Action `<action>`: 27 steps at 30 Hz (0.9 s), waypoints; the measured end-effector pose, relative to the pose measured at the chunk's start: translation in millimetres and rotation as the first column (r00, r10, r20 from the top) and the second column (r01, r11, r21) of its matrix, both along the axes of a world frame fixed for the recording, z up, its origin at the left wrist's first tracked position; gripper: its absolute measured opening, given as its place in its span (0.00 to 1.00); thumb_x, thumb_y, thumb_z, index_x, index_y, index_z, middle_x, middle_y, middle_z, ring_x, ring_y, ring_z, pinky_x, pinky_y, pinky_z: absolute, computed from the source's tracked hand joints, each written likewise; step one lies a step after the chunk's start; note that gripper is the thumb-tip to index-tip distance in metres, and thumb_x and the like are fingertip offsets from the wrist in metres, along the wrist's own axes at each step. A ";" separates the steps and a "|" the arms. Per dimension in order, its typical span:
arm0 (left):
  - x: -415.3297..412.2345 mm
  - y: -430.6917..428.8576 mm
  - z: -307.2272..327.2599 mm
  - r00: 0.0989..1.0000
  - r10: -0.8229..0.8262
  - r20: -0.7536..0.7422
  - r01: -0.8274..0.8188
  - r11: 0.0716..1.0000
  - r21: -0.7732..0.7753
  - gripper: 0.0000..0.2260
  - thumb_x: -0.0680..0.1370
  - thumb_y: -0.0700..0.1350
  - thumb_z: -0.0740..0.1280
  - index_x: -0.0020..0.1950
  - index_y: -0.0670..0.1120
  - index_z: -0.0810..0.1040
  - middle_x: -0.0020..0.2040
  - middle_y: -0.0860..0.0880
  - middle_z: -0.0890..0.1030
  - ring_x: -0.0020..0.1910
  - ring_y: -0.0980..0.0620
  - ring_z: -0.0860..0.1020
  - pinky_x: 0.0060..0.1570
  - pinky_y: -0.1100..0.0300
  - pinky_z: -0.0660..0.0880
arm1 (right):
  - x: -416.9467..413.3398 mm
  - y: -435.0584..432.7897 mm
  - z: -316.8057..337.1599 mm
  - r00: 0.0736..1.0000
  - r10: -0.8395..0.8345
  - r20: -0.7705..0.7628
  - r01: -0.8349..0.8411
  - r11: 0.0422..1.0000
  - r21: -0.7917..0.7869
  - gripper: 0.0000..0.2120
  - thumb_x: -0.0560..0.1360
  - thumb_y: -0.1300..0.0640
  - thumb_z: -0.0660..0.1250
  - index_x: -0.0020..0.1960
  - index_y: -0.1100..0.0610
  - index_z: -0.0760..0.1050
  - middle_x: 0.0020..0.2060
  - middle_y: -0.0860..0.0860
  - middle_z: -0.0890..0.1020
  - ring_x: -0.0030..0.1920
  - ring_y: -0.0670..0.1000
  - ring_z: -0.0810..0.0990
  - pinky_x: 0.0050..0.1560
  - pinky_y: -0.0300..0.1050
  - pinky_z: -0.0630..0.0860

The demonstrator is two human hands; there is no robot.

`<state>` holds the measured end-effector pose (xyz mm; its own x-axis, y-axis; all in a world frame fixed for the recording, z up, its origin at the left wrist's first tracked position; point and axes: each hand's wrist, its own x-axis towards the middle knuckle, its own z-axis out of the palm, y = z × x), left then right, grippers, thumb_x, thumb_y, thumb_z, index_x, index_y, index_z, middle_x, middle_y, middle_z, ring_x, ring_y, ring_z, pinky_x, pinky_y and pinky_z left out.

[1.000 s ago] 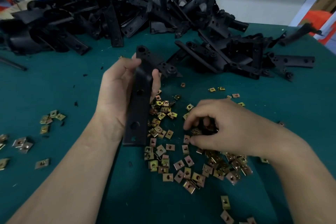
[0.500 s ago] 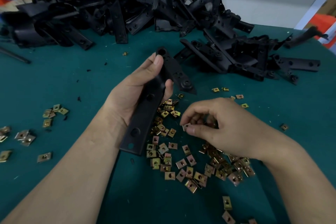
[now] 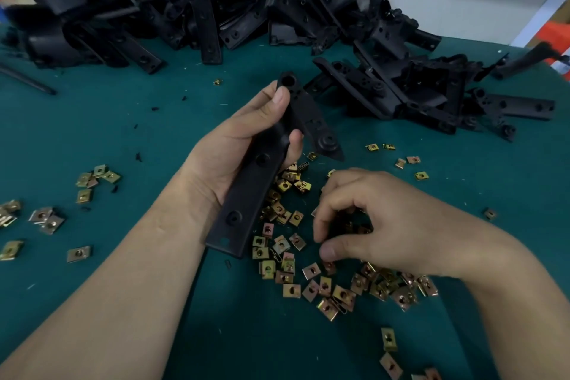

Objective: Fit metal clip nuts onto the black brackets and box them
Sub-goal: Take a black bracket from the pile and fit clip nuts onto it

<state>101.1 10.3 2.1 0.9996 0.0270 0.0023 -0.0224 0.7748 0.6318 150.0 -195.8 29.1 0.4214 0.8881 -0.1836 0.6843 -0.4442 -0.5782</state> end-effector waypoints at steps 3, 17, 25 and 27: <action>0.3 -0.3 0.2 1.000 -0.018 0.009 0.018 1.000 0.024 0.18 0.75 0.45 0.72 0.61 0.45 0.69 0.49 0.47 0.80 0.44 0.53 0.79 0.40 0.65 0.79 | -1.8 -0.1 0.9 0.996 -0.002 -0.085 0.004 1.000 0.025 0.06 0.74 0.53 0.76 0.44 0.45 0.79 0.41 0.38 0.81 0.43 0.39 0.79 0.42 0.33 0.73; -1.1 -1.3 0.8 1.000 -0.029 0.008 0.029 0.999 0.040 0.11 0.75 0.44 0.71 0.56 0.46 0.74 0.48 0.48 0.81 0.44 0.53 0.79 0.39 0.65 0.80 | -0.7 0.1 4.7 0.946 -0.052 -0.321 0.119 0.974 0.192 0.08 0.78 0.65 0.69 0.46 0.54 0.82 0.36 0.44 0.83 0.38 0.42 0.81 0.42 0.36 0.78; -2.0 -0.8 2.9 0.995 -0.096 0.029 0.094 0.995 0.043 0.11 0.76 0.44 0.69 0.55 0.46 0.72 0.47 0.47 0.80 0.41 0.53 0.79 0.37 0.66 0.80 | 6.7 -1.6 4.8 0.780 -0.062 -0.622 0.393 0.822 0.412 0.09 0.69 0.64 0.71 0.49 0.59 0.85 0.40 0.54 0.87 0.41 0.49 0.86 0.43 0.37 0.81; -2.2 -0.1 2.2 0.996 -0.089 0.030 0.088 0.996 0.029 0.12 0.76 0.44 0.69 0.56 0.46 0.72 0.47 0.47 0.81 0.41 0.53 0.80 0.37 0.66 0.80 | 7.2 -3.3 5.3 0.766 -0.048 -0.641 0.396 0.820 0.413 0.10 0.69 0.62 0.71 0.49 0.57 0.86 0.40 0.54 0.86 0.40 0.48 0.85 0.42 0.36 0.81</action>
<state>98.9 10.2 4.4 0.9975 -0.0620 0.0327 0.0256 0.7568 0.6531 157.3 -199.1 34.4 0.5822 0.8127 -0.0221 0.0560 -0.0672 -0.9962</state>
